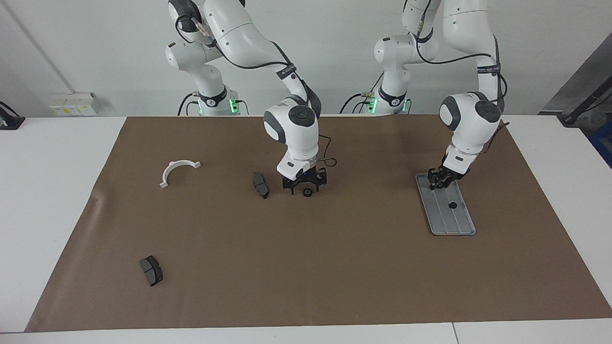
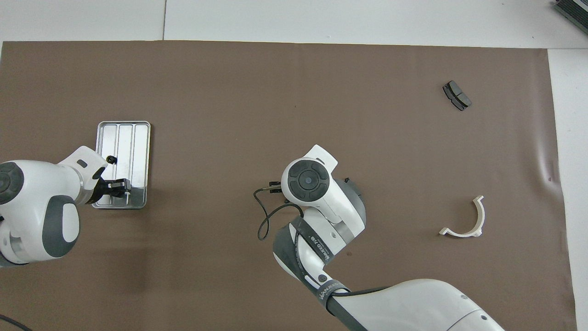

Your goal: Place bearing gear from tray to pile

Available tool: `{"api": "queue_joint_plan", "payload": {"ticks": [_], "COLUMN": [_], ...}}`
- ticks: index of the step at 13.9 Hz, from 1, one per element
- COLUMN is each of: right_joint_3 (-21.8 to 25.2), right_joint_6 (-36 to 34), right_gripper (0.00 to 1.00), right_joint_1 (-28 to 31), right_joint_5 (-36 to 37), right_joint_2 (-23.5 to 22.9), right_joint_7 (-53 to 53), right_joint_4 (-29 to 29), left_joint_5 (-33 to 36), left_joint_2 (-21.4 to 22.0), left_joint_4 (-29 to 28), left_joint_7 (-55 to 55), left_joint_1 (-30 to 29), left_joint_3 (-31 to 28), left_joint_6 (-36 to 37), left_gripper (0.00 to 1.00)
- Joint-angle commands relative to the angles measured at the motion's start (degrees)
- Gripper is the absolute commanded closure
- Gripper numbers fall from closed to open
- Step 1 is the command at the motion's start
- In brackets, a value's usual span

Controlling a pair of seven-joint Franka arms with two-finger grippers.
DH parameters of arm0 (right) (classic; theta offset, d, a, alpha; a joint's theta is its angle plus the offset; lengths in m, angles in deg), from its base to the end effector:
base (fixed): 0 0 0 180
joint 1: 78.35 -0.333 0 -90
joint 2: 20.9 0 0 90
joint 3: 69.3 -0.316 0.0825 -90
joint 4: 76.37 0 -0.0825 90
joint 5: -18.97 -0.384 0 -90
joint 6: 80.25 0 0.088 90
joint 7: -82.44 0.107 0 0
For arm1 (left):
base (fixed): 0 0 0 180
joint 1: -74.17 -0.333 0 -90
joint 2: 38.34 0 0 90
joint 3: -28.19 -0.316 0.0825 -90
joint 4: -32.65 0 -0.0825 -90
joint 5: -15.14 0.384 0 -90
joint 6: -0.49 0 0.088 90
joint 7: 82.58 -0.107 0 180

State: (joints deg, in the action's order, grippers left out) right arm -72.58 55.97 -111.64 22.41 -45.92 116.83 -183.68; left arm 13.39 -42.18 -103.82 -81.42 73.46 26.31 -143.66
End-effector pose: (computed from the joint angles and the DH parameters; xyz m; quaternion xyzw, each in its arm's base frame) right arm 0.5181 0.3807 0.2865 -0.9987 -0.0369 -0.0336 0.0123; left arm 0.5066 0.0232 0.2991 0.9984 0.0447 0.0336 0.0078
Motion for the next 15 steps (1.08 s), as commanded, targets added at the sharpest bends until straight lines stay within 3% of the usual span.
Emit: {"api": "queue_joint_plan", "payload": {"ticks": [1, 5, 6, 8, 11, 12, 15], "right_joint_3": [-0.1, -0.1, -0.1, -0.1, 0.0, 0.1, 0.5], "right_joint_6": [1.3, 1.4, 2.2, 2.6, 1.9, 1.5, -5.4], "right_gripper": [0.22, 0.54, 0.69, 1.00, 1.00, 1.00, 1.00], "right_joint_1": [-0.6, -0.9, -0.9, -1.0, -1.7, -1.6, 2.2], "right_joint_5": [1.0, 1.5, 1.5, 1.5, 1.7, 1.8, 1.8], "right_joint_2": [0.9, 0.9, 0.9, 0.8, 0.8, 1.2, 8.8], "right_joint_7": [0.9, 0.9, 1.0, 1.0, 2.9, 3.6, 2.8], "right_joint_4": [-1.9, -1.9, -1.9, -1.9, -0.9, -0.8, -1.1], "left_joint_5": [0.0, 0.0, 0.0, 0.0, -0.1, -0.1, -0.1], "left_joint_2": [0.7, 0.5, 0.1, -2.1, -6.6, -7.0, -7.1], "left_joint_4": [-1.7, -1.0, 0.1, 7.7, 22.4, 23.5, 23.9], "left_joint_7": [0.6, 0.6, 0.6, 0.8, 6.2, 8.6, 20.5], "left_joint_1": [0.4, 0.8, 0.8, 1.8, 4.7, 6.0, 12.5], "left_joint_3": [-0.4, -0.5, -0.4, -0.3, -0.3, -0.3, -0.3], "left_joint_6": [-0.9, -0.3, 0.3, 6.6, 17.4, 17.5, 15.3], "left_gripper": [0.69, 0.91, 0.99, 1.00, 1.00, 1.00, 1.00]}}
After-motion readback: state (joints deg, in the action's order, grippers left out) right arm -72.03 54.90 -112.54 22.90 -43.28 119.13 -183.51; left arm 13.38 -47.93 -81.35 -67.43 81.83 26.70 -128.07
